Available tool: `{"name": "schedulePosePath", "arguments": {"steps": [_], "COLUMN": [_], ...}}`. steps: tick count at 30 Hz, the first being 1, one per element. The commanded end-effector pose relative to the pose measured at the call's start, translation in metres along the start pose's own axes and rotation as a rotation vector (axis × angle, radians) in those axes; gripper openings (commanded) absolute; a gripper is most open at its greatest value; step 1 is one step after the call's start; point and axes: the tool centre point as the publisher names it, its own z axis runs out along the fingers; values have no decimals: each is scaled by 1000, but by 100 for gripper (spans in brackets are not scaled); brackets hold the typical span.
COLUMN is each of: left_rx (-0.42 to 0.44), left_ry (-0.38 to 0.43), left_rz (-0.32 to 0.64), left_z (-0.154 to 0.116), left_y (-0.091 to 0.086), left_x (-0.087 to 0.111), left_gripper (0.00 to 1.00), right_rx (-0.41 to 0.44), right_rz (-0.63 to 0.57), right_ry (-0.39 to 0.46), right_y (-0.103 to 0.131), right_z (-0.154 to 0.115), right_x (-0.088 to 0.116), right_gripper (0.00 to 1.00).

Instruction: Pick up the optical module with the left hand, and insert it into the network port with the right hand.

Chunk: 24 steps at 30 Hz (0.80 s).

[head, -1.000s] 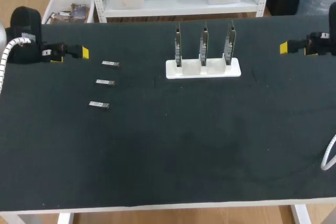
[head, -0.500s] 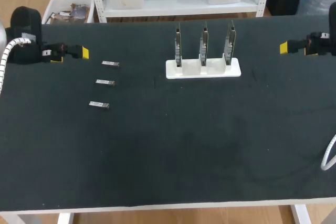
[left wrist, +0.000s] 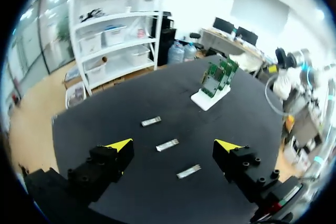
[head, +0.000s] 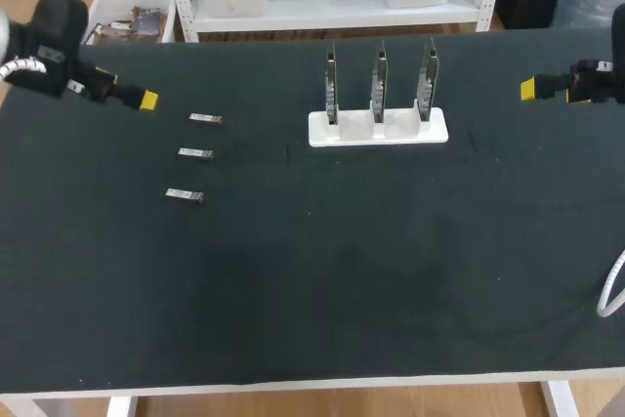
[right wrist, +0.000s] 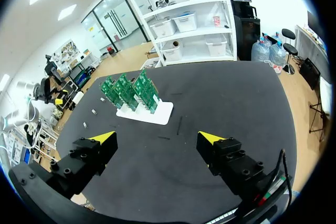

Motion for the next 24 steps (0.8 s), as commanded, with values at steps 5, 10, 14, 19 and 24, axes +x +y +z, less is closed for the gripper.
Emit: {"name": "schedulePosePath", "arguments": {"steps": [5, 10, 14, 19, 24], "left_rx": [-29, -8, -43, -49, -103], "left_ry": [302, 355, 394, 323, 230], "left_rz": [776, 954, 1107, 1020, 841], "left_z": [21, 30, 40, 45, 45], "left_y": [27, 27, 25, 22, 19], "left_x": [-17, -22, -22, -30, -36], "left_gripper": [100, 100, 100, 100, 100], "right_rx": [8, 8, 8, 8, 8], "right_rz": [1, 1, 1, 1, 1], "right_ry": [0, 0, 0, 0, 0], "right_y": [2, 2, 2, 2, 2], "right_z": [-1, -1, -1, -1, -1], "right_x": [0, 0, 0, 0, 0], "right_gripper": [100, 100, 100, 100, 100]}}
